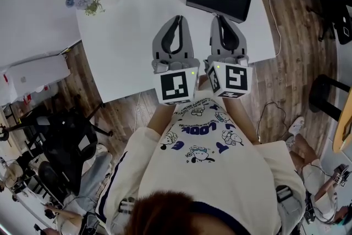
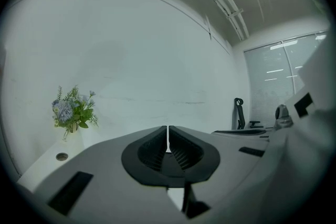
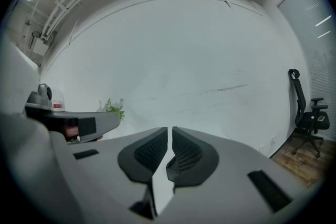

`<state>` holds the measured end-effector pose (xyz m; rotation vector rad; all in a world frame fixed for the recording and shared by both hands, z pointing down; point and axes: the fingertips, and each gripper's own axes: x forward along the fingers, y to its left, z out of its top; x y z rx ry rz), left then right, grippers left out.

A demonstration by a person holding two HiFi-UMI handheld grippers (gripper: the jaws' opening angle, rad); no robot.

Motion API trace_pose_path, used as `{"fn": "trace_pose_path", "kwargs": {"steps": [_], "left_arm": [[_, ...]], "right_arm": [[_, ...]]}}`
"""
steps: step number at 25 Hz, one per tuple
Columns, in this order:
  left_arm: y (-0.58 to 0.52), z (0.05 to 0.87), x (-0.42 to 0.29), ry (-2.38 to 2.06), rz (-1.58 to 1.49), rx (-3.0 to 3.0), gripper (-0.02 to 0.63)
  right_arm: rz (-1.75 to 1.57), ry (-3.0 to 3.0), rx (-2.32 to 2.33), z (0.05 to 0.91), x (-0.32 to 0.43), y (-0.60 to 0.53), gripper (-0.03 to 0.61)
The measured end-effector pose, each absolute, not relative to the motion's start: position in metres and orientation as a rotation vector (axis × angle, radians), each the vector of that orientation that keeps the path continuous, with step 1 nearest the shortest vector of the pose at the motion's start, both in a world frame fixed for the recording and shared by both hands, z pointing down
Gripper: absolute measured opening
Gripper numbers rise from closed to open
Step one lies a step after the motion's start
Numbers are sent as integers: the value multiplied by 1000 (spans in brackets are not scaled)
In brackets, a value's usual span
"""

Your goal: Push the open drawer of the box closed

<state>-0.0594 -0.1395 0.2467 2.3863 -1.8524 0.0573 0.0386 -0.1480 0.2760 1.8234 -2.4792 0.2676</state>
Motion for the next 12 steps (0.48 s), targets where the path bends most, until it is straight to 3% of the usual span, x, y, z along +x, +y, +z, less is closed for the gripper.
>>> {"fn": "trace_pose_path", "kwargs": {"steps": [12], "left_arm": [[-137,242,-65,-1862,56,2399,23]], "right_arm": [[281,-2485,1829,273,35,-145,44]]}}
